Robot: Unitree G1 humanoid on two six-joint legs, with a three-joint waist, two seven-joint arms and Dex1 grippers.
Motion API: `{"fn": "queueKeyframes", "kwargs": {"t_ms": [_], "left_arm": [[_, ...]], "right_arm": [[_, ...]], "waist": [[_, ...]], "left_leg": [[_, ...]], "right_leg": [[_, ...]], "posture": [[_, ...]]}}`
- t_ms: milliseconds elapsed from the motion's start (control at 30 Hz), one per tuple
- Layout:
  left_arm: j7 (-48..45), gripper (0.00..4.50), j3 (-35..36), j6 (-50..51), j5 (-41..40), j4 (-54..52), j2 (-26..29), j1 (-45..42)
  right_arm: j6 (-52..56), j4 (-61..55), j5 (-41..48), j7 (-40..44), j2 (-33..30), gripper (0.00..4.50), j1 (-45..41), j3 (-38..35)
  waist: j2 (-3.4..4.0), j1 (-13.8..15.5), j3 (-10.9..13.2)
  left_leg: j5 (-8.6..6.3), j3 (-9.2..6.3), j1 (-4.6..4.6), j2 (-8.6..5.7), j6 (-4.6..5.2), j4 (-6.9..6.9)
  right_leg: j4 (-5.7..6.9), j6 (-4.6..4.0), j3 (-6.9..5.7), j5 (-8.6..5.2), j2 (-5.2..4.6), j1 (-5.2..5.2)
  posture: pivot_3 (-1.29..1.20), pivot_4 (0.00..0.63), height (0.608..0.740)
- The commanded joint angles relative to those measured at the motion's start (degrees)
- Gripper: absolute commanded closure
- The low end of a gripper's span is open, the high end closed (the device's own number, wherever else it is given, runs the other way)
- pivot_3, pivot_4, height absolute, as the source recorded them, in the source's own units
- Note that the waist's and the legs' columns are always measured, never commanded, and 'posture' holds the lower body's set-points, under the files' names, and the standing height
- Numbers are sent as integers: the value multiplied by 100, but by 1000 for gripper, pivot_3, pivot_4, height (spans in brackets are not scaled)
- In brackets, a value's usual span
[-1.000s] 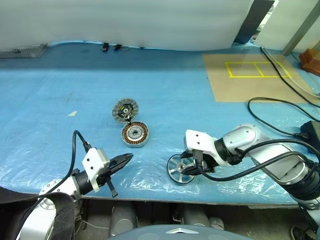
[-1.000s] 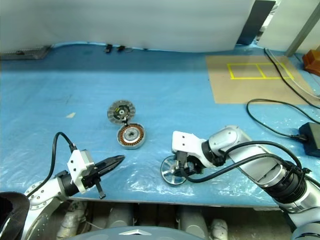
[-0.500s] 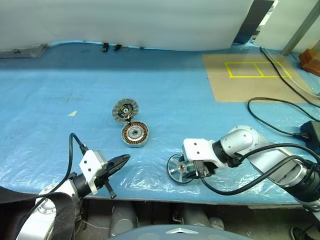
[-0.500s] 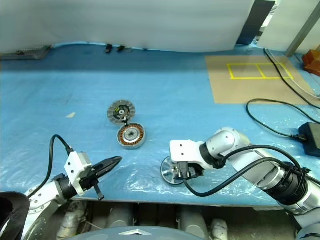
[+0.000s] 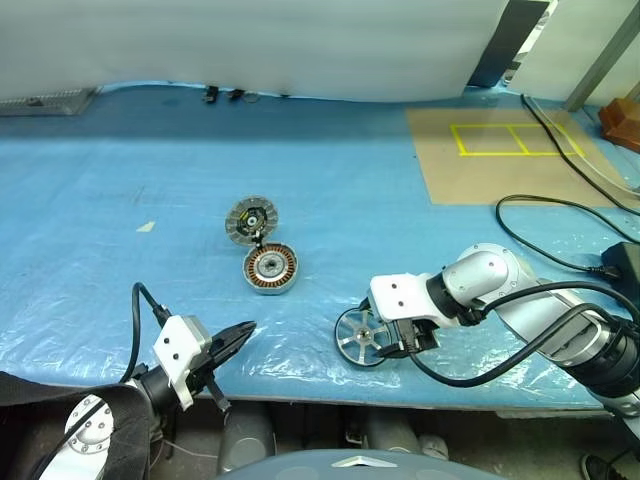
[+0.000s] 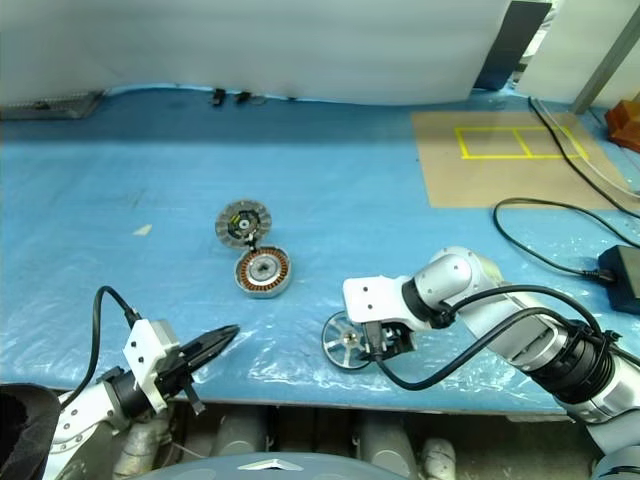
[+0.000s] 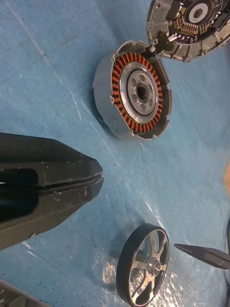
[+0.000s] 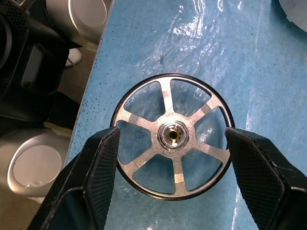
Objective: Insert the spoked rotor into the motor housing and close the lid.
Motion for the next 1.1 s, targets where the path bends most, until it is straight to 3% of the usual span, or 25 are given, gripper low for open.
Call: {"fn": "queueKeyframes", "kwargs": {"t_ms": [33,100,733,967,1100], "left_arm": [[-4,4500,44,-129,-15,-268,-5,113],[-9,4500,78,-122,-40,-262,13,112],[-6,4500,71,-187,-20,-160,-1,95],[1,4500,101,-254,20,-18,-14,-43],[19,4500,115,-339,41,170,-41,-322]], "right_arm": [[-84,-195,-77,14,68,1227,18,-15],[-122,-159,-148,-31,119,1748,35,13],[-1258,798,-995,-15,427,1748,404,278],[-1405,1040,-1098,80,650,3102,190,119],[-924,834,-847,124,957,3246,-187,-95]], "waist": [[0,-7,0],[0,-5,0],[0,-12,-1],[-11,-35,-12],[-8,-32,-10]], "left_leg": [[0,0,0,0,0,0],[0,0,-1,0,0,-1],[0,1,0,0,0,0],[-1,1,27,3,0,0],[-1,0,57,0,0,1]], "right_leg": [[0,0,0,0,0,0],[0,0,0,0,0,0],[0,1,0,0,0,1],[1,1,1,-1,1,29],[6,1,5,-1,1,45]], "posture": [[0,150,740],[0,150,740],[0,150,740],[0,150,740],[0,150,740]]}}
